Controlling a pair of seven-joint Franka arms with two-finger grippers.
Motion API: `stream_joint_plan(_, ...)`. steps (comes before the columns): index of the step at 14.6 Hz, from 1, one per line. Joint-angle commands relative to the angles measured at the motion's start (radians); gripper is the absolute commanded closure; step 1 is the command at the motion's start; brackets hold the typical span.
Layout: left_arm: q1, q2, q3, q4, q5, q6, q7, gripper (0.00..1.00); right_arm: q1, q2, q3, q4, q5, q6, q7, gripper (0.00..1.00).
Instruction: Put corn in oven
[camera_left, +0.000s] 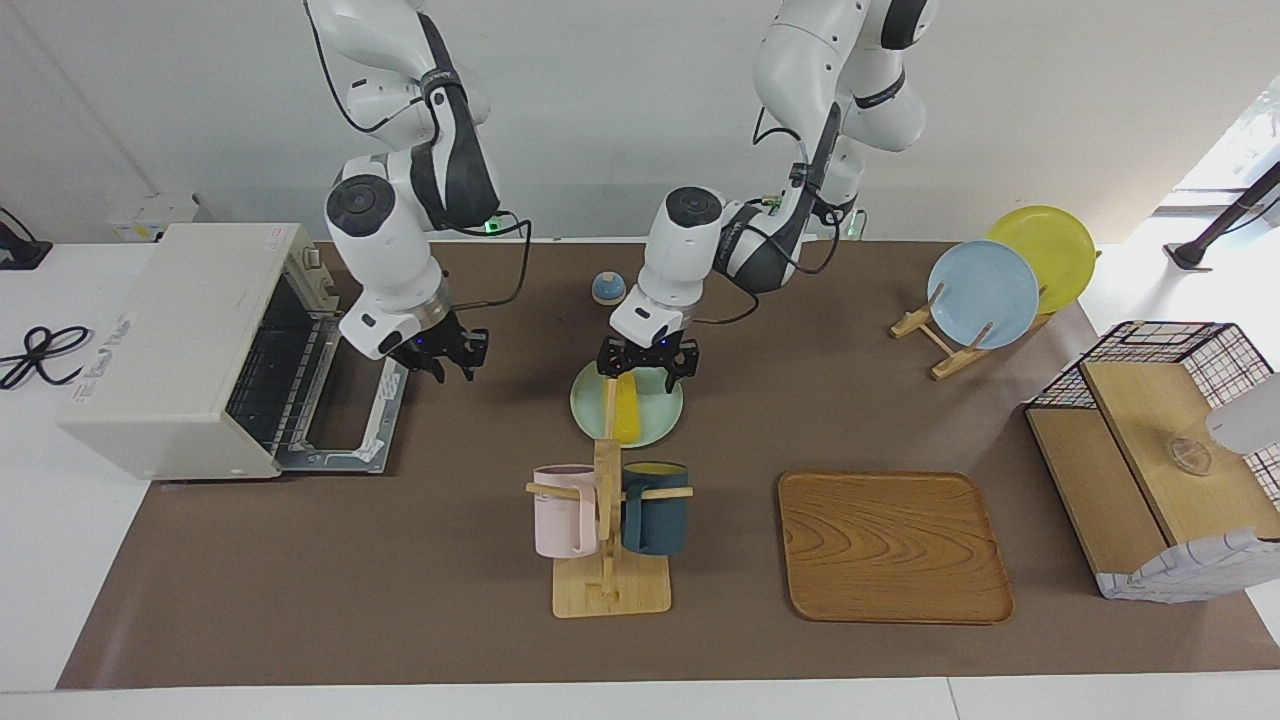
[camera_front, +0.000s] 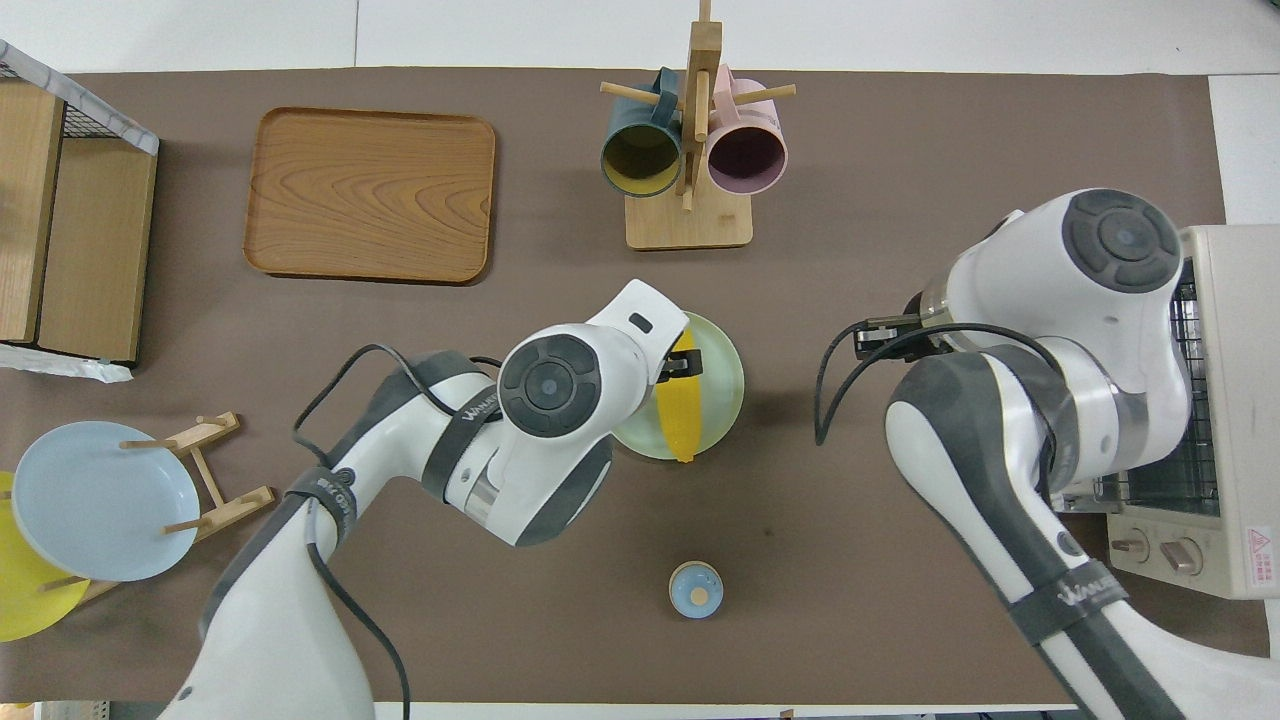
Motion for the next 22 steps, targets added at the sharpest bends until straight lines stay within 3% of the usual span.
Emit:
stream_joint_plan(1,0.099,-0.092,-0.001,0.036,0.0,-0.169,0.033,0.0,0.107,0.056,-0.002,0.126,0.01,-0.044,0.151,0.57)
stream_joint_plan(5,0.26,-0.139,0.001,0.133,0.003,-0.365,0.175,0.0,0.291,0.152,-0.002,0.304,-0.002,-0.087,0.363,0.59)
stream_joint_plan(8,0.403,-0.179,0.001,0.199,0.004,-0.487,0.322,0.0,0.431,0.39,-0.002,0.509,-0.038,-0.064,0.555,0.6)
stream_joint_plan(9,0.449,-0.211,0.001,0.202,0.004,-0.525,0.39,0.0,0.454,0.463,-0.001,0.553,-0.075,0.001,0.589,0.6)
stream_joint_plan(11,0.515,-0.254,0.001,0.202,0.004,-0.582,0.467,0.0,0.46,0.467,-0.001,0.469,-0.089,0.123,0.59,0.61)
stream_joint_plan(16,0.527,-0.31,-0.002,0.193,0.086,-0.677,0.476,0.0,0.474,0.421,-0.001,0.323,-0.144,0.209,0.582,0.57)
stream_joint_plan(22,0.541,-0.368,-0.001,0.193,0.132,-0.765,0.484,0.0,0.48,0.397,0.002,0.223,-0.16,0.307,0.582,0.6)
